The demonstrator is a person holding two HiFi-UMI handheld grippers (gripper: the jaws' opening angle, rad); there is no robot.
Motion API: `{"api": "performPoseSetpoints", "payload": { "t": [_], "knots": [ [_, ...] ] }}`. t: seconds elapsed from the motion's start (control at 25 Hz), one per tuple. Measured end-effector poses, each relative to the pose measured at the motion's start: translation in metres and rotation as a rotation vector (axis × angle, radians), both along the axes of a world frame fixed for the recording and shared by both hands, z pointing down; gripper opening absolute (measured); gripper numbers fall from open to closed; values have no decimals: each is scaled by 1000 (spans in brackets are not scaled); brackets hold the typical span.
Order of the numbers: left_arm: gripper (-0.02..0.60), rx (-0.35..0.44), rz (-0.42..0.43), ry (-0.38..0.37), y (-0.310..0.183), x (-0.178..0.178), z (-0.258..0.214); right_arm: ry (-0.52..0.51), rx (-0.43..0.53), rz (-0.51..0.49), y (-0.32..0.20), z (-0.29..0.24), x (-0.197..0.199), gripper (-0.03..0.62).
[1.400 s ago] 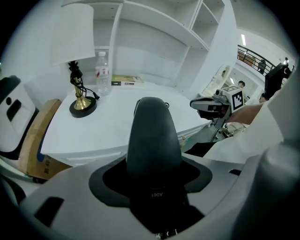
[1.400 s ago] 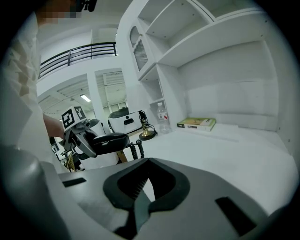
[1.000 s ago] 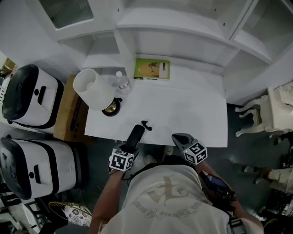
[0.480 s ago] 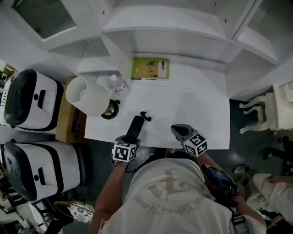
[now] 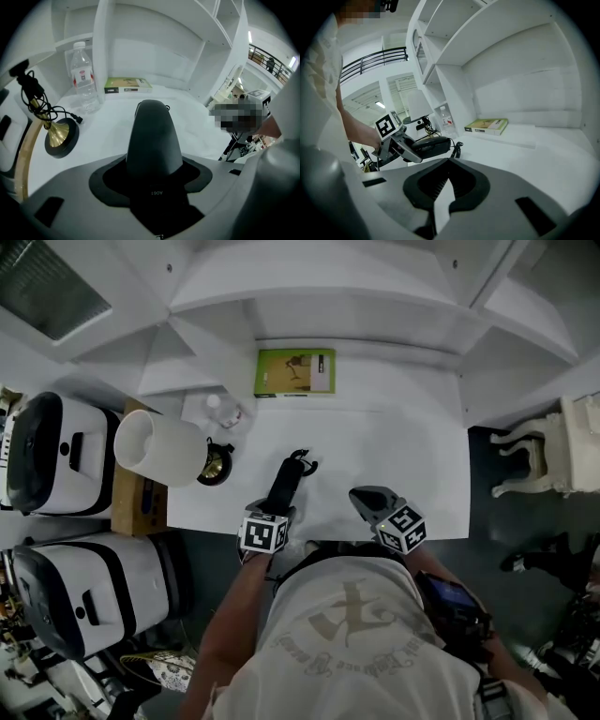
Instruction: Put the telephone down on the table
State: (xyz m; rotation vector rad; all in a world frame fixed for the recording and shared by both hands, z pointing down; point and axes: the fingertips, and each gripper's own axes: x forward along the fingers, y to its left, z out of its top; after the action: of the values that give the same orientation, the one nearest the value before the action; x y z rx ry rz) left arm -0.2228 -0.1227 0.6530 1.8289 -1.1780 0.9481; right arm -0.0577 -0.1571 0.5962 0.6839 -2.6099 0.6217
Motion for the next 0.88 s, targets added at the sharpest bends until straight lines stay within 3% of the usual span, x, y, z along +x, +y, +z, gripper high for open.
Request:
{"api": "performPoseSetpoints", "payload": {
  "t": [0.6, 0.88],
  "knots": [
    [279, 80, -46, -41, -94, 26, -1, 6, -28, 41, -17, 6, 36, 17],
    [279, 58, -51, -33, -93, 48, 13, 12, -42, 47, -26, 11, 49, 17]
  ]
}}
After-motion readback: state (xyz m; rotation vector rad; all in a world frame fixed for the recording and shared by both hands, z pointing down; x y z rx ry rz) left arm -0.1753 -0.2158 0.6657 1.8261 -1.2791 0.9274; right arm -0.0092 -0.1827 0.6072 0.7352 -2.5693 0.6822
